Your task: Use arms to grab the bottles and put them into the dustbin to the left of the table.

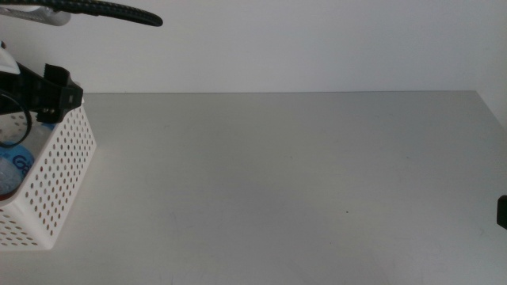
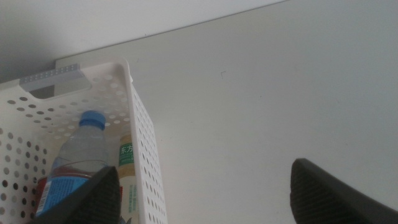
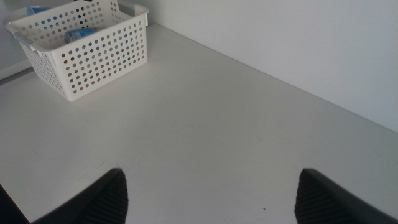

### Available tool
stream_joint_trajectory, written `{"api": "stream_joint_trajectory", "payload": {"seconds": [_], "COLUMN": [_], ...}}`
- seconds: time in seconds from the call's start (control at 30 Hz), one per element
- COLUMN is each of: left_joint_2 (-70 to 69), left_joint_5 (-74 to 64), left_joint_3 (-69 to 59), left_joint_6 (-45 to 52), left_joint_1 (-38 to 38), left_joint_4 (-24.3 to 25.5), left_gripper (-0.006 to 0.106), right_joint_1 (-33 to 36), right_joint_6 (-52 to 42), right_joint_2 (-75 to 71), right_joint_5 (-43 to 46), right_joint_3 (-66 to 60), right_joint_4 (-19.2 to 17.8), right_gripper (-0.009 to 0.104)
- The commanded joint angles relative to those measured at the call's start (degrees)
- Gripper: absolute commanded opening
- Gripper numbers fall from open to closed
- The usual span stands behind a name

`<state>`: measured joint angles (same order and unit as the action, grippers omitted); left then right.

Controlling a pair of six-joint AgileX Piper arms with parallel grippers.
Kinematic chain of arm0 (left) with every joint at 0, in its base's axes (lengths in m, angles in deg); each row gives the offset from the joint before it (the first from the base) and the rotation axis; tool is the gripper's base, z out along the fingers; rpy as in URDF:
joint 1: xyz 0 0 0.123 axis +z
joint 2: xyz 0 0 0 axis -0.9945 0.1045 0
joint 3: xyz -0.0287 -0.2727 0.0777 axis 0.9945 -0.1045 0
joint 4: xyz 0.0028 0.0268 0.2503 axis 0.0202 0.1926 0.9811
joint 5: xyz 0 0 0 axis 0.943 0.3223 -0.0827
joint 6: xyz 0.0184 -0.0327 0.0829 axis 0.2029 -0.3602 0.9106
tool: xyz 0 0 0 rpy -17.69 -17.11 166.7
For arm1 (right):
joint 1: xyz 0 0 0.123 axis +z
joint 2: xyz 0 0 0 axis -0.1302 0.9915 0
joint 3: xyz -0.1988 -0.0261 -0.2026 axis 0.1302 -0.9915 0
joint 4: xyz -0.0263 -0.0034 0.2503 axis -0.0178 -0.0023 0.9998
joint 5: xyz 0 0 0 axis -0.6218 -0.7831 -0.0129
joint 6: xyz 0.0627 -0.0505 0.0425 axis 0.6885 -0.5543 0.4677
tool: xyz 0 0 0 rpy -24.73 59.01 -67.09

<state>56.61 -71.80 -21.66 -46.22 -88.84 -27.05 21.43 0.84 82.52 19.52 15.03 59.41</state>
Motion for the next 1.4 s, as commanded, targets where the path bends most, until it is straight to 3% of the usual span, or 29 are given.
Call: {"api": "stream_joint_trajectory", "payload": {"seconds": [0.0, 0.27, 0.43, 0.63, 0.87, 1.03, 1.37], "left_joint_2": [-1.26, -1.26, -4.72, -18.22, -36.92, -48.79, -62.10], "left_joint_5": [3.77, 3.91, 3.95, 13.21, 25.20, 25.54, 24.90], "left_joint_3": [1.59, 1.23, 0.95, -6.74, -22.68, -33.76, -52.10], "left_joint_6": [-0.89, -0.89, -0.89, -0.89, -0.89, -0.89, -0.89], "left_joint_1": [-0.37, -0.37, -0.37, -0.37, 0.00, 0.00, 0.00], "left_joint_4": [-0.42, -0.32, -0.50, -0.51, -0.51, -0.51, -0.51], "left_gripper": [0.094, 0.094, 0.094, 0.094, 0.094, 0.094, 0.094], "right_joint_1": [-0.23, -0.32, -1.11, -10.43, -26.18, -34.49, -37.90], "right_joint_6": [-0.71, -0.71, -0.71, -0.71, -0.71, -0.71, -0.71], "right_joint_2": [0.23, -3.24, -8.16, -14.96, -22.88, -28.03, -31.45], "right_joint_5": [4.68, 12.77, 16.29, 16.44, 18.40, 20.91, 22.39], "right_joint_3": [0.54, -11.00, -19.76, -29.64, -34.76, -37.90, -44.80], "right_joint_4": [-0.59, -7.69, -8.00, -9.93, -9.32, -3.68, -2.98], "right_gripper": [0.094, 0.094, 0.094, 0.094, 0.094, 0.094, 0.094]}}
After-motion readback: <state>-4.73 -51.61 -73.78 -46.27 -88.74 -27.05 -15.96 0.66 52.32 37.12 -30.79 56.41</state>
